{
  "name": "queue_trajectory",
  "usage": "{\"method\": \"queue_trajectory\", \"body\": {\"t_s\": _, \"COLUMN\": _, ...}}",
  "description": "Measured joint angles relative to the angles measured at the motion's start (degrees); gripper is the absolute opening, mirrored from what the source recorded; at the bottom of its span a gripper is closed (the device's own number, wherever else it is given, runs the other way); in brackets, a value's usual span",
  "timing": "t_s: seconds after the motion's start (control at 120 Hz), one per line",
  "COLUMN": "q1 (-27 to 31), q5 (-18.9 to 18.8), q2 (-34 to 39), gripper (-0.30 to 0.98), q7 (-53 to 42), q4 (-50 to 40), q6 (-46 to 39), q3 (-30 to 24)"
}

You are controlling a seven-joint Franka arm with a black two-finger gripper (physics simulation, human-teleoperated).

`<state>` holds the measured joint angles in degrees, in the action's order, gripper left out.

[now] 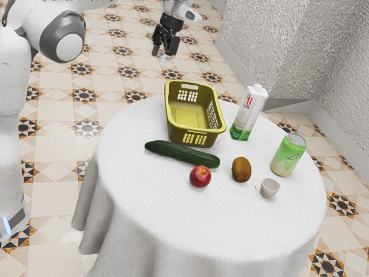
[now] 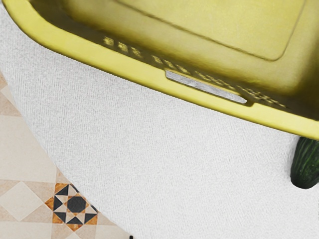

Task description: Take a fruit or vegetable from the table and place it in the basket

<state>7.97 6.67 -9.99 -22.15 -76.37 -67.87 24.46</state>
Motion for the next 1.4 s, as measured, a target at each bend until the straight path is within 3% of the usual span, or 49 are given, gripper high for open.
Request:
{"method": "queue_trajectory", "body": {"t_s": 0.2, "q1": -0.35, "q5": 2.42, "q2": -0.72, "gripper": 0.69, "q7": -4.52, "q4": 0.59, "q6": -5.61, "q3": -0.55}}
{"method": "queue_trajectory", "body": {"t_s": 0.233, "q1": -0.57, "q5": 1.91, "q2": 0.67, "gripper": 0.68, "q7": -5.22, "q4": 3.97, "q6": -5.22, "q3": -0.31}}
{"method": "queue_trajectory", "body": {"t_s": 0.325, "q1": -3.32, "q5": -6.98, "q2": 12.31, "gripper": 0.68, "q7": -7.6, "q4": 19.64, "q6": -4.07, "q3": -2.79}}
{"method": "queue_trajectory", "body": {"t_s": 0.383, "q1": -5.59, "q5": -8.15, "q2": 17.79, "gripper": 0.69, "q7": -9.07, "q4": 22.24, "q6": -1.14, "q3": -7.98}}
{"method": "queue_trajectory", "body": {"t_s": 0.475, "q1": -13.47, "q5": -12.96, "q2": 8.83, "gripper": 0.69, "q7": -11.5, "q4": 21.34, "q6": 4.6, "q3": -15.66}}
{"method": "queue_trajectory", "body": {"t_s": 0.542, "q1": -16.76, "q5": -10.32, "q2": 0.88, "gripper": 0.68, "q7": -15.47, "q4": 20.26, "q6": 5.39, "q3": -17.57}}
{"method": "queue_trajectory", "body": {"t_s": 0.708, "q1": -13.56, "q5": -3.95, "q2": -6.31, "gripper": 0.68, "q7": -24.56, "q4": 18.14, "q6": -1.03, "q3": -19.19}}
{"method": "queue_trajectory", "body": {"t_s": 0.8, "q1": -12.02, "q5": -2.54, "q2": -10.85, "gripper": 0.68, "q7": -28.75, "q4": 15.8, "q6": -5.01, "q3": -19.22}}
{"method": "queue_trajectory", "body": {"t_s": 0.983, "q1": -12.21, "q5": -1.32, "q2": -12.33, "gripper": 0.68, "q7": -35.71, "q4": 5.74, "q6": -13.84, "q3": -22.67}}
{"method": "queue_trajectory", "body": {"t_s": 1.133, "q1": -13.55, "q5": -1.43, "q2": -11.09, "gripper": 0.68, "q7": -40.29, "q4": 0.34, "q6": -18.92, "q3": -23.45}}
{"method": "queue_trajectory", "body": {"t_s": 1.267, "q1": -14.15, "q5": -1.63, "q2": -5.76, "gripper": 0.68, "q7": -43.77, "q4": -4.3, "q6": -21.32, "q3": -23.44}}
{"method": "queue_trajectory", "body": {"t_s": 1.4, "q1": -13.44, "q5": -1.81, "q2": 8.81, "gripper": 0.69, "q7": -46.92, "q4": -18.32, "q6": -23.54, "q3": -22.47}}
